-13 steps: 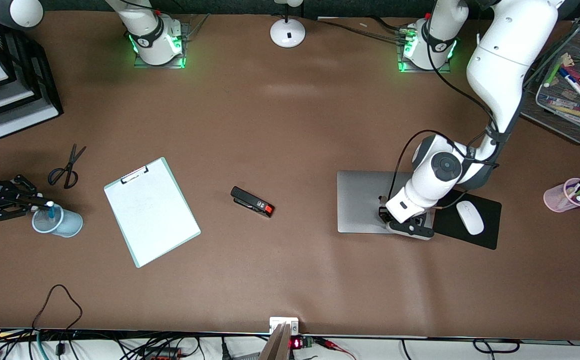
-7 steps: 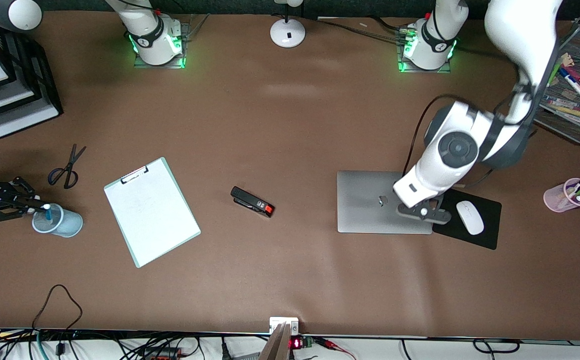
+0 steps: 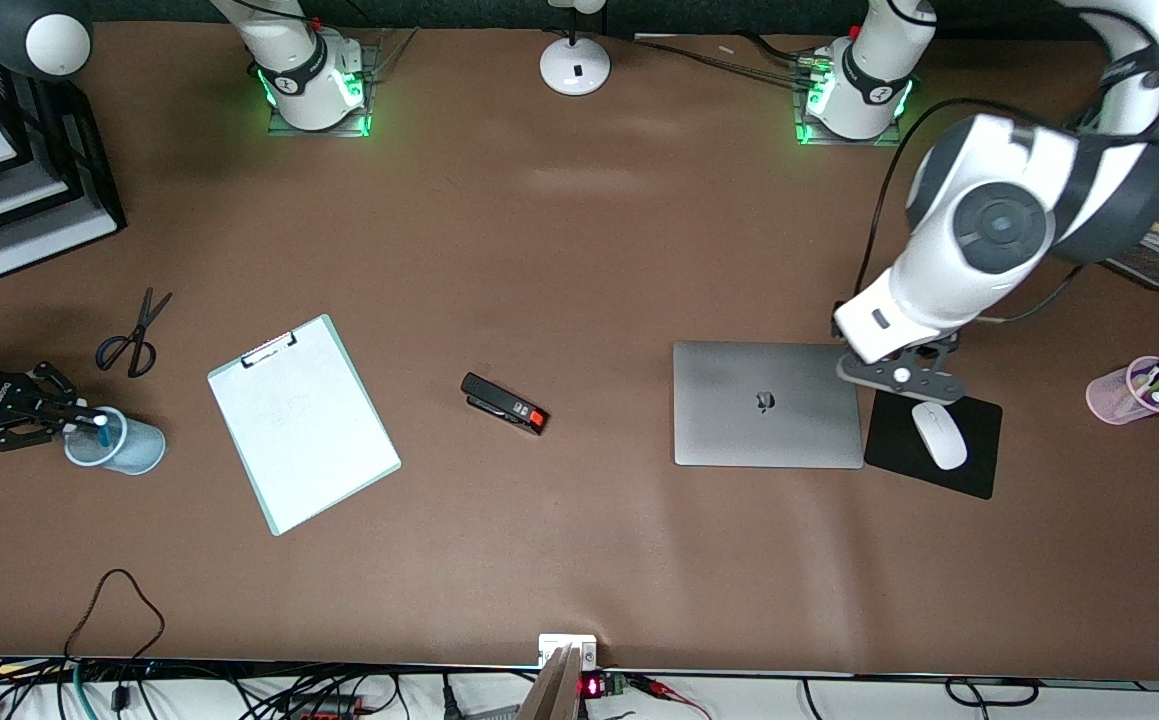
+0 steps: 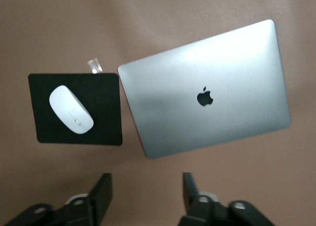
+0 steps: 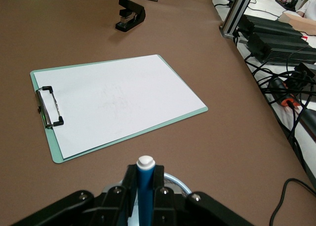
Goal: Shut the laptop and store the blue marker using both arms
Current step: 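Release the marker in the cup while the left gripper lifts off the laptop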
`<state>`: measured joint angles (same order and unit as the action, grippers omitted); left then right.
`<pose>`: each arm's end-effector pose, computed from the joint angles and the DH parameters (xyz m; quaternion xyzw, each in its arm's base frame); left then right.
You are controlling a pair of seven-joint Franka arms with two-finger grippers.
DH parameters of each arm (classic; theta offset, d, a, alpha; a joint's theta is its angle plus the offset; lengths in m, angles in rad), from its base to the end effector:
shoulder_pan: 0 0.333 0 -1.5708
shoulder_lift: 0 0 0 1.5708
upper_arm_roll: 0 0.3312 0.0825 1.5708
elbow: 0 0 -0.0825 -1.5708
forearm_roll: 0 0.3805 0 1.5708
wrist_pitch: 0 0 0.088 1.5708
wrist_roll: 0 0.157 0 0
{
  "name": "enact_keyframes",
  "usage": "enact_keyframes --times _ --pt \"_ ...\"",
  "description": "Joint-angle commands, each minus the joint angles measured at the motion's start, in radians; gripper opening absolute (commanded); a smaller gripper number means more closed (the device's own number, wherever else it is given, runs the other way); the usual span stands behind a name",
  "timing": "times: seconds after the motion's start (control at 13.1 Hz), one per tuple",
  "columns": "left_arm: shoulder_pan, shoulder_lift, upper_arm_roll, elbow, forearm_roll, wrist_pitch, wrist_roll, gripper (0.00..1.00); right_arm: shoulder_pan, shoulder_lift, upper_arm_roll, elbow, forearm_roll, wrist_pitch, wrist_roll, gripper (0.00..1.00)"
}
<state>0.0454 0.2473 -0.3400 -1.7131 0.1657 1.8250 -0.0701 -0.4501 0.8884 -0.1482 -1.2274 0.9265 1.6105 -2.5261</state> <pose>0.5932 -0.1452 0.4063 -0.9883 0.1349 0.0519 0.0479 0.6648 -0.2739 0.2140 -0.6047 -0.6678 -0.3699 0.2270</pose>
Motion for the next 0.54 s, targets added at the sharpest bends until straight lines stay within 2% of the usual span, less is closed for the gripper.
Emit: enact_keyframes --times 0.0,0.15,0.31,0.46 --pt "0.017 -0.063 -0.004 0.035 -0.06 -0.102 0.041 1.0 -0.013 0.03 0.007 0.034 0.018 -0.006 0.001 0.06" --pt "0.042 -0.074 -0.005 0.082 -0.078 -0.202 0.042 1.0 -0.019 0.037 0.007 0.034 0.018 -0.006 0.003 0.06" --pt "0.051 -0.104 -0.001 0.099 -0.143 -0.216 0.044 1.0 -0.019 0.035 0.007 0.034 0.017 -0.006 0.004 0.07" --pt "0.053 -0.123 0.004 0.104 -0.14 -0.286 0.044 1.0 -0.018 0.027 0.005 0.039 0.017 -0.012 0.05 1.0"
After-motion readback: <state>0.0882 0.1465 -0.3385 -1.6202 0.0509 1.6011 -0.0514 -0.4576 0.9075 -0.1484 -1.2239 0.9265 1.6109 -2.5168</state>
